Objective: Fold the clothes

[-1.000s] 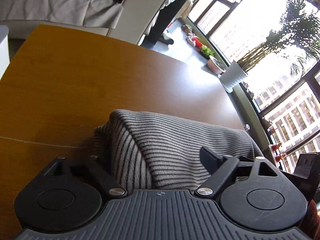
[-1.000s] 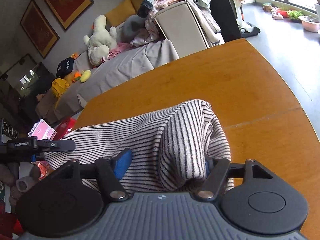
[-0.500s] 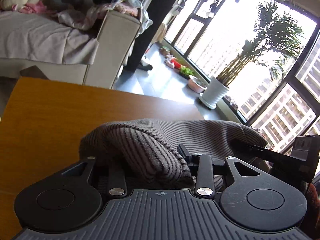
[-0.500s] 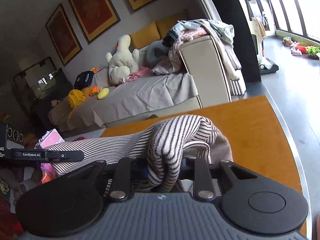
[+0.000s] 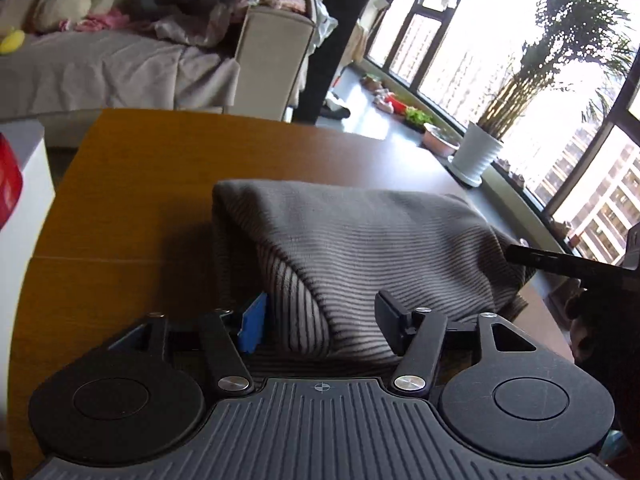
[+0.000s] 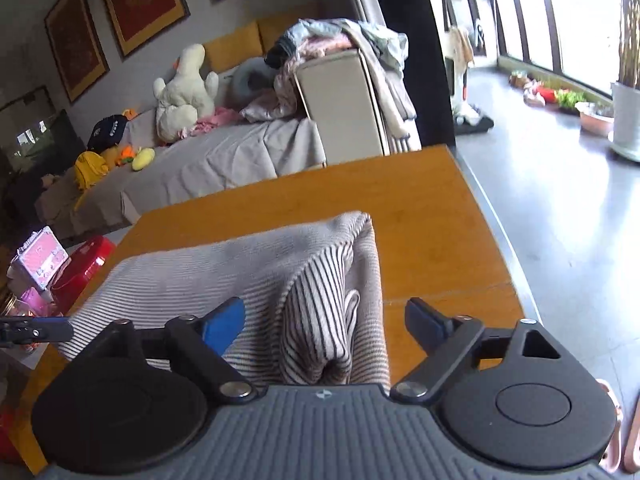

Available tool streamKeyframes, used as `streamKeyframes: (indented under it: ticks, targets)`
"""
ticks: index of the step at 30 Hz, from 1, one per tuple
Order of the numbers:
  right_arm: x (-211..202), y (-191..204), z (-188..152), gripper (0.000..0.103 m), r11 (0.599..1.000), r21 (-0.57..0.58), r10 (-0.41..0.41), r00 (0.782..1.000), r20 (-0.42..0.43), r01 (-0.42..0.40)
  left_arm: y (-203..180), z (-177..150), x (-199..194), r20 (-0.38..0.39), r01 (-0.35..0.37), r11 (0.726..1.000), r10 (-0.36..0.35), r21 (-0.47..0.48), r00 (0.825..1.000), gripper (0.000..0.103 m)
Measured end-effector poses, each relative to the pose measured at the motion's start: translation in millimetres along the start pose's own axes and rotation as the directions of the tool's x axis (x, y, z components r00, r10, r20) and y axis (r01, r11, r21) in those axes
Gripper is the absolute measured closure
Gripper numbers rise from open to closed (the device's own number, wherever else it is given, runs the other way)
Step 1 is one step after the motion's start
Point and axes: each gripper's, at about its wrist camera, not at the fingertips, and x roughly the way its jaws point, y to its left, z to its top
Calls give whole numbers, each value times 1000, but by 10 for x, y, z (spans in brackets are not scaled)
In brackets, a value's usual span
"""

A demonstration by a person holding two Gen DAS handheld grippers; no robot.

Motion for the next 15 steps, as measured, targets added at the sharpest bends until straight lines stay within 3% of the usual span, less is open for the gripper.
streamKeyframes:
  ticks: [1,5,8,10,12,15]
  targets:
    - [-57,15,19,0,1000,1,9,999,33,-9,-29,13,-72,35,7,1000,-7,2,999,19]
    - [16,131,10,0,1000,-27,6,998,58,-4,-278,-26,-129,123,74,997,-75,18,990,9]
    - [328,172,-144,0,989,-94,-118,993,-5,117,-450,-139,135,88,112,994,-112,10,990,9]
    - [520,138,-308,0,974,-130,-197,978,-62,188,-473,-233,373,40,109,994,-109,1,993,9]
    - [493,45,-350,0,984,-66,-168,983,-70,163,-450,-304,579,14,73,997,-73,-6,997,9]
    - [414,19,-408,0,985,-46,-167,984,-66,165,-481,-370,676,75,33,998,-38,58,996,8]
